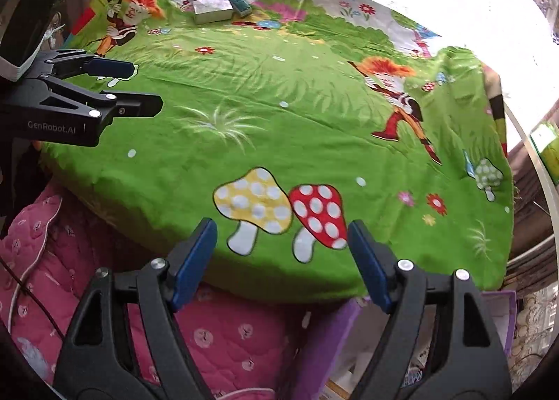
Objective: Organize rigid objects
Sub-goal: 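Open both grippers to drop the two boxes inside, then move back over the bed and grasp the teal box with the right gripper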
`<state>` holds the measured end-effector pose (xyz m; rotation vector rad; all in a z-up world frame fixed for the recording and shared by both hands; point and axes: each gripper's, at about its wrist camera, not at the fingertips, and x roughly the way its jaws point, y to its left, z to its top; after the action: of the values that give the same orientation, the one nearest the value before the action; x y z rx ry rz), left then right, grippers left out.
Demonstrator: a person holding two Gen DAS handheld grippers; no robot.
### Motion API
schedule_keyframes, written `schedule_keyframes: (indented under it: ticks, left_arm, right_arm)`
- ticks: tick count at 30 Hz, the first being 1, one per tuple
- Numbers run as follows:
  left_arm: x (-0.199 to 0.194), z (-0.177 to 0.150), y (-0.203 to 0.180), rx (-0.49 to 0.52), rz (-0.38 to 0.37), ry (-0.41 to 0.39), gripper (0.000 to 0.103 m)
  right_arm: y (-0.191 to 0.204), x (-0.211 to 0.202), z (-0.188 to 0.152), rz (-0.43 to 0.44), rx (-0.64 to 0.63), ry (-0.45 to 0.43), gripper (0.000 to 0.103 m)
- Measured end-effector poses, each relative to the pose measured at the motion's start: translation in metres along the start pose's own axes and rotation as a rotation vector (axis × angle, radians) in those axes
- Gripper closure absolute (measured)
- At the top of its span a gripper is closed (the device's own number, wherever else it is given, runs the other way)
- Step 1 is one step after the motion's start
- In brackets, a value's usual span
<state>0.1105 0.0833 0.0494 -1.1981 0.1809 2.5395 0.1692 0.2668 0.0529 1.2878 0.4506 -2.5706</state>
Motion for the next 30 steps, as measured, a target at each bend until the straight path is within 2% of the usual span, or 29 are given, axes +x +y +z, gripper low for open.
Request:
schedule_keyframes:
  ticks: [3, 6, 10, 12, 16, 19, 22, 26, 27, 28, 29, 30]
  left_arm:
    - [0.014, 0.005, 0.053, -0.064, 0.099, 0.021, 0.020]
    - [0.018, 0.006, 0.092, -0.099, 0.206, 0.000, 0.020]
    - [0.019, -0.003, 0.125, -0.177, 0.270, -0.056, 0.020]
    - [0.023, -0.009, 0.132, -0.199, 0.270, -0.057, 0.020]
    - [0.023, -0.011, 0.145, -0.280, 0.209, -0.059, 0.020]
    - [0.033, -0.013, 0.154, -0.345, 0.166, -0.013, 0.019]
    - [0.035, -0.011, 0.151, -0.330, 0.147, -0.009, 0.013]
    - [0.039, -0.009, 0.146, -0.311, 0.149, 0.004, 0.008]
    - [0.039, -0.009, 0.146, -0.308, 0.144, 0.007, 0.007]
    - [0.040, -0.009, 0.145, -0.304, 0.133, 0.009, 0.005]
    - [0.039, -0.009, 0.146, -0.303, 0.120, 0.009, 0.004]
    - [0.038, -0.009, 0.148, -0.304, 0.106, 0.011, 0.004]
  right_arm:
    - [0.029, 0.042, 0.050, 0.043, -0.081, 0.011, 0.023]
    - [0.047, 0.080, 0.100, 0.076, -0.113, 0.009, 0.023]
    - [0.057, 0.128, 0.165, 0.099, -0.114, -0.043, 0.023]
    - [0.058, 0.155, 0.200, 0.091, -0.109, -0.058, 0.023]
    - [0.061, 0.205, 0.264, 0.047, -0.149, -0.088, 0.023]
    - [0.061, 0.243, 0.306, 0.001, -0.180, -0.089, 0.023]
    - [0.062, 0.270, 0.342, -0.016, -0.208, -0.117, 0.024]
    - [0.067, 0.294, 0.375, 0.020, -0.238, -0.157, 0.026]
    - [0.069, 0.298, 0.377, 0.038, -0.248, -0.162, 0.030]
    - [0.070, 0.300, 0.378, 0.075, -0.258, -0.159, 0.052]
    - [0.070, 0.299, 0.376, 0.118, -0.270, -0.133, 0.062]
    - [0.069, 0.293, 0.371, 0.119, -0.275, -0.110, 0.062]
